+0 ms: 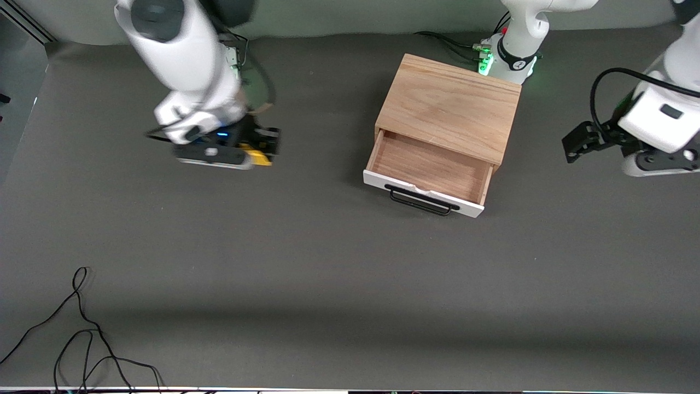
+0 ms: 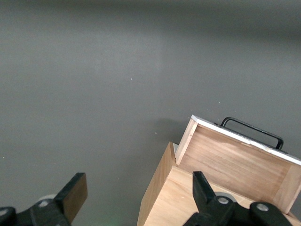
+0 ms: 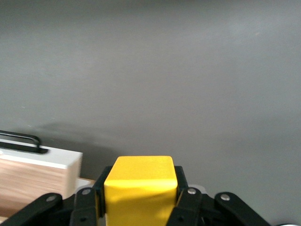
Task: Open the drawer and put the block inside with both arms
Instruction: 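Carry the yellow cube over the open drawer with the right gripper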
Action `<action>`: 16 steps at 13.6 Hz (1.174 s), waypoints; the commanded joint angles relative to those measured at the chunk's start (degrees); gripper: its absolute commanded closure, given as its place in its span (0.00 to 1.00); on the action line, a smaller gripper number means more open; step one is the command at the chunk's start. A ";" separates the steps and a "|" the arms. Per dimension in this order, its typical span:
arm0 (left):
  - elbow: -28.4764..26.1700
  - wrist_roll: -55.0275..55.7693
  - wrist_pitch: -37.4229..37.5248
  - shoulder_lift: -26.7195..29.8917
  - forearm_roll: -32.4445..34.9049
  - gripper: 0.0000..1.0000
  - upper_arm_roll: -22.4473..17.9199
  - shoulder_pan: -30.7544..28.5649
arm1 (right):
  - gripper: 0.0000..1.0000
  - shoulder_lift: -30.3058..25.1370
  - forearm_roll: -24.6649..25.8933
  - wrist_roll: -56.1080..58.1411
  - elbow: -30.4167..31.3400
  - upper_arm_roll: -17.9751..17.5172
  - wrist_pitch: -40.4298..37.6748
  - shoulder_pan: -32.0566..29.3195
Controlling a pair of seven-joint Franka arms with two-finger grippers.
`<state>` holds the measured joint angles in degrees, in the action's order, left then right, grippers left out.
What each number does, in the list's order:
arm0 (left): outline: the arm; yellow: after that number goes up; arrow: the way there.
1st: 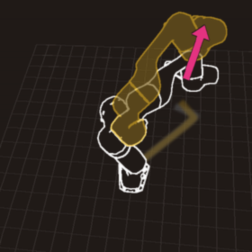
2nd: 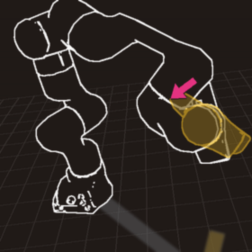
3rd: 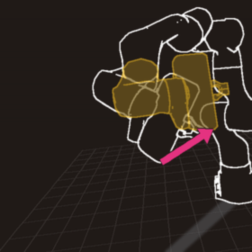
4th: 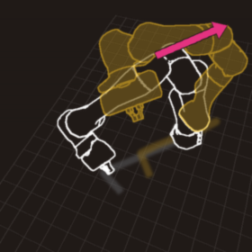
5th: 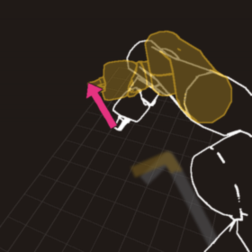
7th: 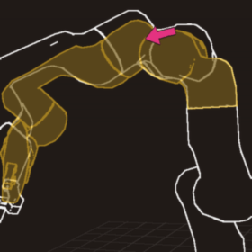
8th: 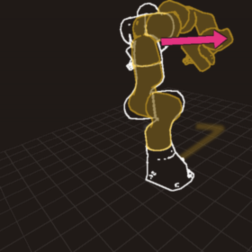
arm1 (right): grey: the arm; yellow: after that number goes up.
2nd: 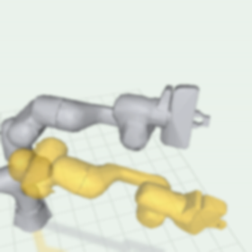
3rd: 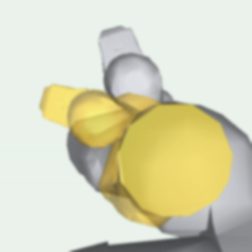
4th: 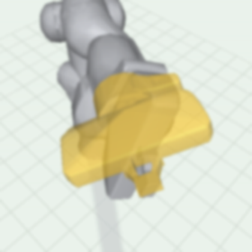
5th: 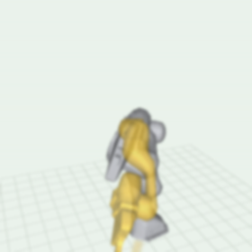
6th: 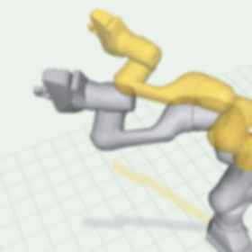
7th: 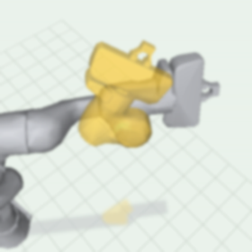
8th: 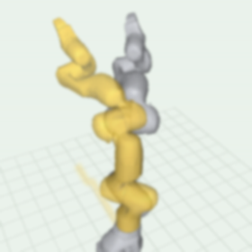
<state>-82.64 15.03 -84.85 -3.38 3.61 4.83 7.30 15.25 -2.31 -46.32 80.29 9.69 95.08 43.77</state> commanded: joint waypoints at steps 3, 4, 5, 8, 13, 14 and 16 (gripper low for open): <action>-11.14 -1.06 0.30 8.30 -3.95 0.00 -0.08 0.08 | 0.69 16.29 -1.12 -13.59 -17.61 0.68 2.72 7.55; -10.79 -1.75 -0.13 8.13 -4.31 0.00 0.01 0.17 | 0.69 17.70 -1.12 -15.62 -18.23 0.59 4.83 9.22; -10.35 -1.93 -0.22 7.87 -4.23 0.00 0.01 0.17 | 0.69 18.93 -1.12 -16.69 -18.33 0.33 6.59 10.54; -10.26 -1.94 -0.75 7.86 -4.31 0.00 -0.08 0.08 | 0.69 22.18 -1.20 -19.06 -19.12 0.24 8.71 13.88; -10.52 -2.02 -1.28 8.04 -4.31 0.00 -0.08 0.08 | 0.69 28.77 -1.20 -23.55 -20.00 0.24 13.10 15.82; -10.52 -2.02 -1.28 8.04 -4.31 0.00 -0.08 0.08 | 0.69 29.65 -1.20 -23.64 -20.00 0.24 13.89 15.91; -10.52 -2.02 -1.45 8.04 -4.31 0.00 -0.17 -0.01 | 0.69 31.15 -1.20 -24.34 -20.00 -0.02 14.78 16.26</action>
<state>-91.77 14.10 -85.34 3.23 -0.07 4.88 7.34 44.04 -2.60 -68.87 63.38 9.36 109.86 59.53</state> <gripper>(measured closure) 0.000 0.449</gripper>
